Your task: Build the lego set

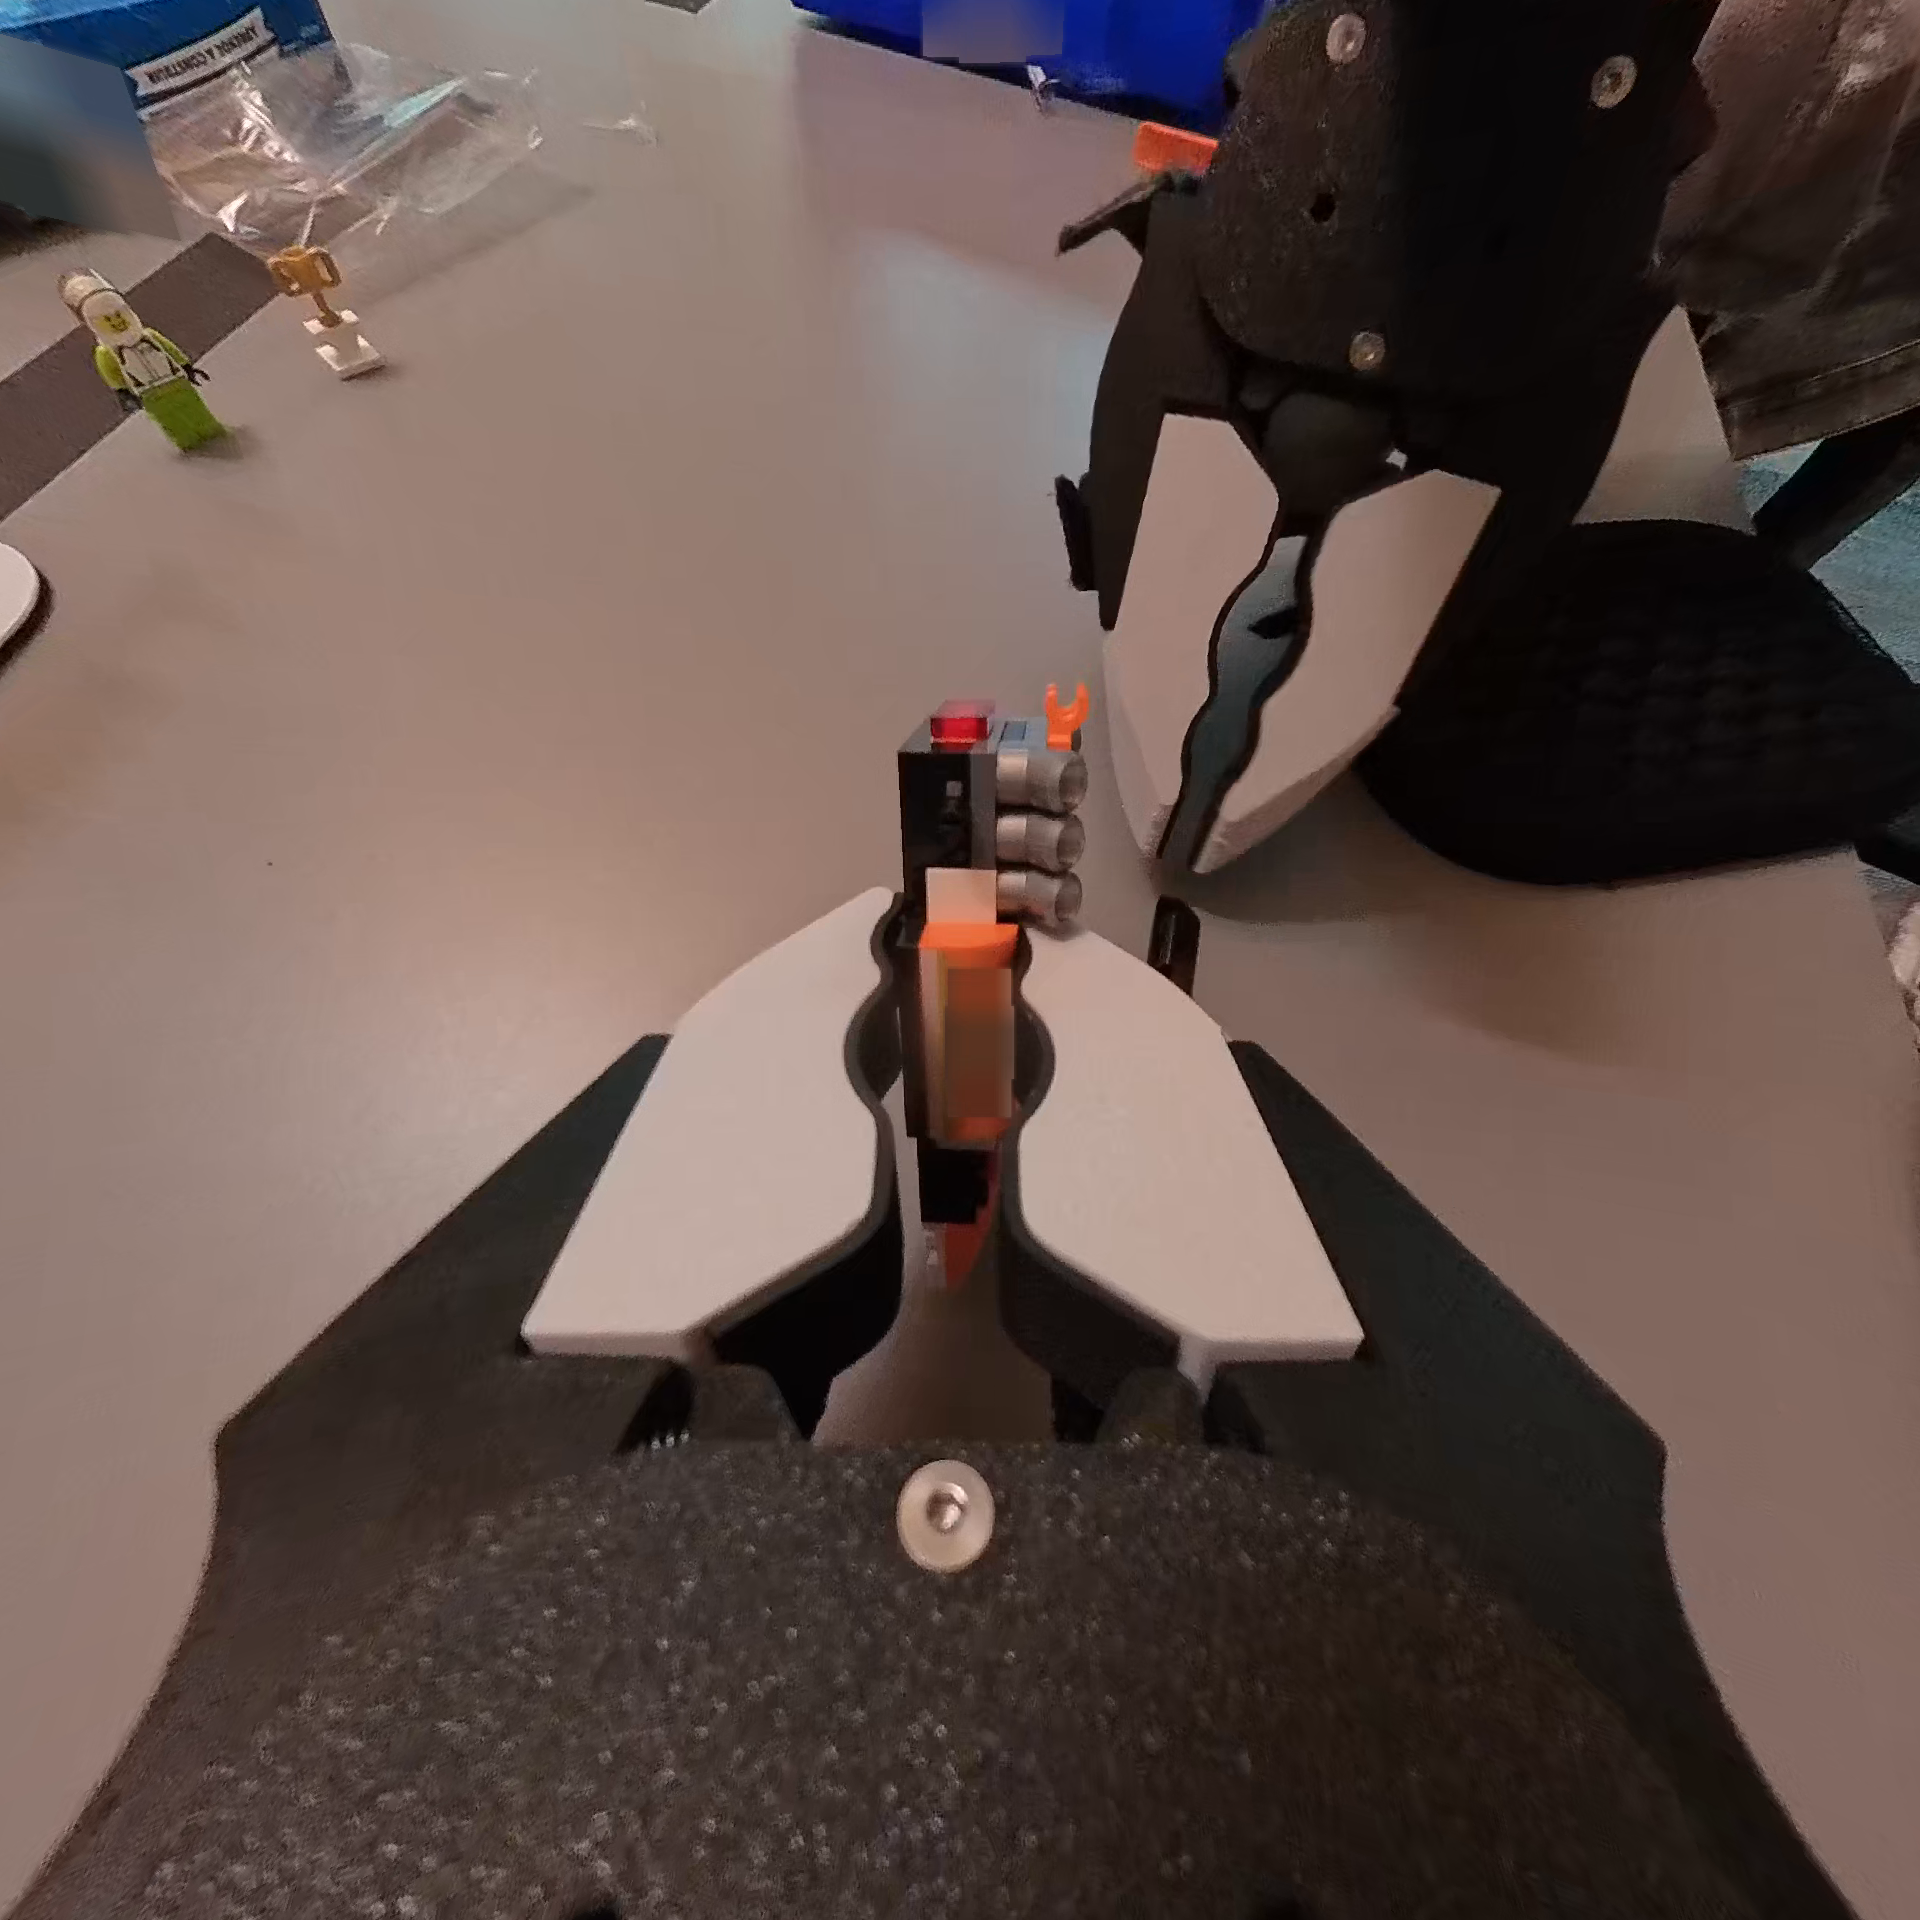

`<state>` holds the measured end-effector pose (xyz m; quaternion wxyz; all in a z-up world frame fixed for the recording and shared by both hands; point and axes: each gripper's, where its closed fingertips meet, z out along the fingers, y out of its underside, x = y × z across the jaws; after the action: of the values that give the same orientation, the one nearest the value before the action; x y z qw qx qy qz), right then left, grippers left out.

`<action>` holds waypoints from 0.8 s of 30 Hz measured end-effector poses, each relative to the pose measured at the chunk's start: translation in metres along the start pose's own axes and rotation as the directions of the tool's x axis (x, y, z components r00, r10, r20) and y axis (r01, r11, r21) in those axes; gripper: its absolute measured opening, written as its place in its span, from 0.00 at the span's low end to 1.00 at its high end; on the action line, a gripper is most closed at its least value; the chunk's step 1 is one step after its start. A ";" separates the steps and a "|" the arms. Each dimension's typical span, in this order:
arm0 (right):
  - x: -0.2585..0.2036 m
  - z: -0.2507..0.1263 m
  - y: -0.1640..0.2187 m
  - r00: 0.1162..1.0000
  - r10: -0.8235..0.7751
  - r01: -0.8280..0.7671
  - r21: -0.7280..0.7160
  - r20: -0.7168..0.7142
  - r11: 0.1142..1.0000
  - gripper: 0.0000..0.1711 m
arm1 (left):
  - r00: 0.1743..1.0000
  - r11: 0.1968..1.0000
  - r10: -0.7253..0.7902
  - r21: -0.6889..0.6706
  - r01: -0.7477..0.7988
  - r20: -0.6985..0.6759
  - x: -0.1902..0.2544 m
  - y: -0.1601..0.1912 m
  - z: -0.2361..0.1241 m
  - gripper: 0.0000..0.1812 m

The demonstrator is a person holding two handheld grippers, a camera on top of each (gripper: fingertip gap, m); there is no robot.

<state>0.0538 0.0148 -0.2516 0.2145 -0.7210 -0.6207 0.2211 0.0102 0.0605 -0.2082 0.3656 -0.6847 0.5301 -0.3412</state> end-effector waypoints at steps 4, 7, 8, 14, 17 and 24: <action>-0.004 0.009 -0.001 0.999 -0.048 0.048 0.006 0.026 0.999 0.09 | 1.000 1.000 -0.004 -0.001 0.004 -0.002 -0.001 0.001 0.000 0.08; -0.003 0.014 -0.002 0.996 -0.076 0.075 0.009 0.036 0.997 0.06 | 1.000 1.000 -0.003 -0.005 0.003 -0.005 -0.001 0.002 0.000 0.08; -0.003 0.014 -0.002 0.996 -0.083 0.082 0.005 0.040 0.997 0.05 | 1.000 1.000 -0.004 -0.005 0.004 -0.005 -0.001 0.002 0.000 0.08; -0.002 0.011 -0.002 0.992 -0.090 0.091 -0.013 0.089 0.996 0.00 | 1.000 1.000 -0.001 -0.011 0.001 -0.009 0.000 0.003 0.000 0.08; 0.007 0.006 -0.006 0.996 -0.073 0.073 -0.010 0.059 0.997 0.00 | 1.000 1.000 0.009 -0.018 -0.009 -0.004 0.000 0.003 0.000 0.08; 0.019 0.011 -0.011 0.996 -0.087 0.087 -0.023 0.013 0.996 0.16 | 1.000 1.000 -0.009 -0.006 0.009 0.010 -0.005 0.002 -0.002 0.08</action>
<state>0.0413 0.0358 -0.2553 0.2117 -0.6945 -0.6552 0.2085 0.0066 0.0648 -0.2089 0.3648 -0.6900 0.5261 -0.3379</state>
